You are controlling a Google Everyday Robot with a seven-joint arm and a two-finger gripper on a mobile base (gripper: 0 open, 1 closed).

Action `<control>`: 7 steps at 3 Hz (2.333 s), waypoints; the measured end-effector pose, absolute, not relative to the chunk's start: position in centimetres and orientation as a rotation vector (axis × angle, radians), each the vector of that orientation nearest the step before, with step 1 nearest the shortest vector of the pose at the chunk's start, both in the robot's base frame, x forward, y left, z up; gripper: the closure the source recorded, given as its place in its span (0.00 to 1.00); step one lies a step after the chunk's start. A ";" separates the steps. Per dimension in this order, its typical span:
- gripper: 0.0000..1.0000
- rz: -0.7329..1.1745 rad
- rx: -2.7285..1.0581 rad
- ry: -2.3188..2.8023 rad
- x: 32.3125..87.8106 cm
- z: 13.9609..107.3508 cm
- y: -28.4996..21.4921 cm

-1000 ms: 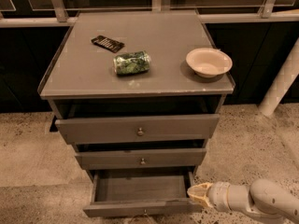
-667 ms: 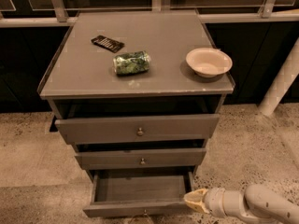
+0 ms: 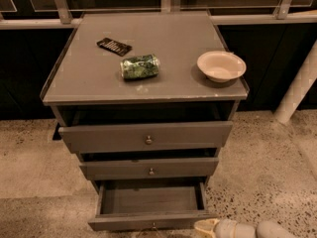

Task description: Close bottom drawer

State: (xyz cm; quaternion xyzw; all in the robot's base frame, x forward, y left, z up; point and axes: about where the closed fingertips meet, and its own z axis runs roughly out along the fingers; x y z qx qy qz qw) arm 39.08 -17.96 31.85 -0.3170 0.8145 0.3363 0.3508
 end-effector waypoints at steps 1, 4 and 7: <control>1.00 0.889 -0.733 2.136 38.8 27.3 -18.5; 1.00 0.913 -0.602 2.174 40.6 21.7 -19.7; 1.00 0.914 -0.506 2.162 42.9 19.0 -20.2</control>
Offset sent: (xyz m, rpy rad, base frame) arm 0.0042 -0.0182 -0.1432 0.0551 0.1588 -0.1255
